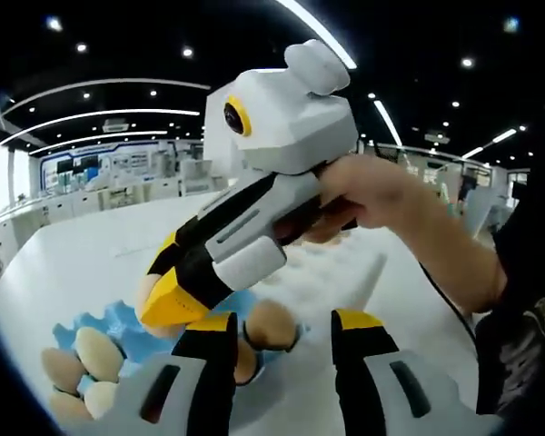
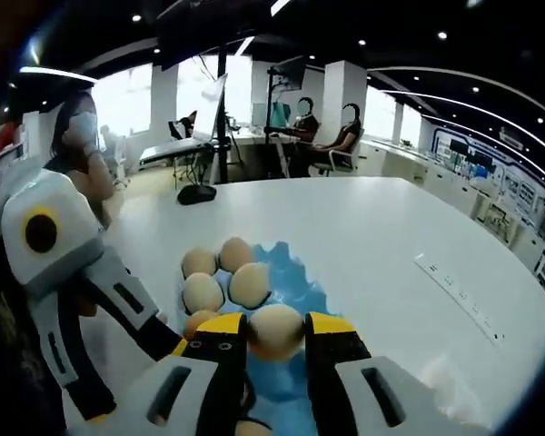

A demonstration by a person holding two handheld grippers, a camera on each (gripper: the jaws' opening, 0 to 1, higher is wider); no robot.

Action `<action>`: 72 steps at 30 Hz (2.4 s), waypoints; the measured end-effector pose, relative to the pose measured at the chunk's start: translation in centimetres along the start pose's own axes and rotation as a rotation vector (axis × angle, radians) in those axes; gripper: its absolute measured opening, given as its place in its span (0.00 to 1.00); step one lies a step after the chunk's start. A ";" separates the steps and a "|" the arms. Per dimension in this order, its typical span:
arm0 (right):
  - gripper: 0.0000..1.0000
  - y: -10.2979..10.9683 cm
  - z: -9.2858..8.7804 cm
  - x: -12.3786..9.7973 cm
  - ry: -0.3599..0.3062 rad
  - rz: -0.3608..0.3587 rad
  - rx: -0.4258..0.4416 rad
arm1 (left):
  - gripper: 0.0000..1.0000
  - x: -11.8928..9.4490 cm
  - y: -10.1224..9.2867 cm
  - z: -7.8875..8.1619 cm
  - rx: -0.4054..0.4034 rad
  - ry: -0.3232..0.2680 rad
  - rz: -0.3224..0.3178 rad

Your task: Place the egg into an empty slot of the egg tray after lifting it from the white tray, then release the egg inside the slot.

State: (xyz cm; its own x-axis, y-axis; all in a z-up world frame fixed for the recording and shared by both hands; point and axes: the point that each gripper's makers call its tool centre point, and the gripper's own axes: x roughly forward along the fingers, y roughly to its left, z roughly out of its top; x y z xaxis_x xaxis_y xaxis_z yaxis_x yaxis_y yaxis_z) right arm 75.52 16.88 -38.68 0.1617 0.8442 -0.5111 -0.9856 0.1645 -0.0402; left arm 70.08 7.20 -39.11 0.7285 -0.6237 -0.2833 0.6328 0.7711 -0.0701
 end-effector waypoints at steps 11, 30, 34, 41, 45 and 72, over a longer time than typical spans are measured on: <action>0.26 0.5 -0.8 2.3 0.060 0.028 -0.014 | 0.40 -0.4 0.1 0.0 -0.014 -0.015 -0.011; 0.29 0.4 -1.5 2.5 0.022 0.072 0.041 | 0.42 -0.8 0.1 -0.1 -0.013 0.001 0.017; 0.30 0.5 -1.4 2.1 0.023 0.077 0.030 | 0.42 -0.7 -0.2 -0.2 -0.007 0.008 0.020; 0.32 0.5 -1.2 0.8 0.010 0.063 0.021 | 0.43 -0.6 -0.4 -0.3 -0.001 0.020 0.026; 0.32 0.2 -1.4 0.4 0.011 0.046 0.016 | 0.43 -0.5 -0.6 -0.4 0.002 0.025 0.023; 0.33 -2.7 -5.0 -6.4 0.008 -0.092 0.038 | 0.43 0.6 -2.1 -0.6 0.007 0.039 -0.007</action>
State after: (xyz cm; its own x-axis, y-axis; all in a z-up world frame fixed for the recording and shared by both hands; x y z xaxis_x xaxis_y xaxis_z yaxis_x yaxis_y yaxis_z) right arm 76.87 8.53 -39.57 0.2511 0.8204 -0.5138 -0.9639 0.2606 -0.0550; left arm 69.10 5.28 -39.71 0.7136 -0.6233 -0.3197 0.6395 0.7659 -0.0657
